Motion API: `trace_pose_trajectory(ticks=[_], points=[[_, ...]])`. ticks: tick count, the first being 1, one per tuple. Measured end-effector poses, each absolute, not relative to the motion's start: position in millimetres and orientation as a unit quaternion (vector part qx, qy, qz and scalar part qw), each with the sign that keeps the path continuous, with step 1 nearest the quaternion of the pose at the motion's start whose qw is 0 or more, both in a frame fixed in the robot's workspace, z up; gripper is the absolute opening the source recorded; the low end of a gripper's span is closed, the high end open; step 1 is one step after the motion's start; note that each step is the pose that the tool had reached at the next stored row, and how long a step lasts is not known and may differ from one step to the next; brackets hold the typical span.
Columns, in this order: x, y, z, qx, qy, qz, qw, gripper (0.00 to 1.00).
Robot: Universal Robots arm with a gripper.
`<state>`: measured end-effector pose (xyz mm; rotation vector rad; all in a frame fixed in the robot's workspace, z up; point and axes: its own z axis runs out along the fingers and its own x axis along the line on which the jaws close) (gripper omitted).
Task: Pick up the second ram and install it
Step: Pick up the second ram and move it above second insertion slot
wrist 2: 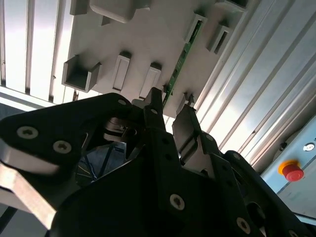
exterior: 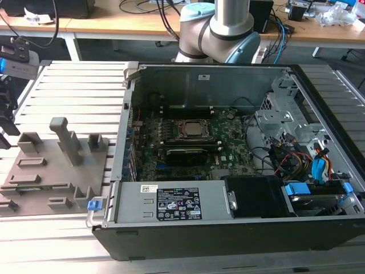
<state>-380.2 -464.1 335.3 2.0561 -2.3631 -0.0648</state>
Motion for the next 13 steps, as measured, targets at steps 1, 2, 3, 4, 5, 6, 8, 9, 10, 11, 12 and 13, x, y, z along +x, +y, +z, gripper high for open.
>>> trace_pose_trajectory(ticks=[1,2,3,4,5,6,8,9,10,11,12,13], points=[[-380,-464,333,0.656,-0.754,-0.021,0.004,0.36],[-380,-464,332,0.656,-0.754,-0.021,0.004,0.36],[-380,-464,331,0.656,-0.754,-0.021,0.004,0.36],[-380,-464,329,0.656,-0.754,-0.021,0.004,0.36],[-380,-464,329,0.656,-0.754,-0.021,0.004,0.36],[-380,-464,328,0.656,-0.754,-0.021,0.004,0.36],[-380,-464,324,0.656,-0.754,-0.021,0.004,0.36],[-380,-464,323,0.656,-0.754,-0.021,0.004,0.36],[-380,-464,323,0.656,-0.754,-0.021,0.004,0.36],[-380,-464,321,0.656,-0.754,-0.021,0.004,0.36],[-380,-464,320,0.656,-0.754,-0.021,0.004,0.36],[-380,-464,318,0.656,-0.754,-0.021,0.004,0.36]])
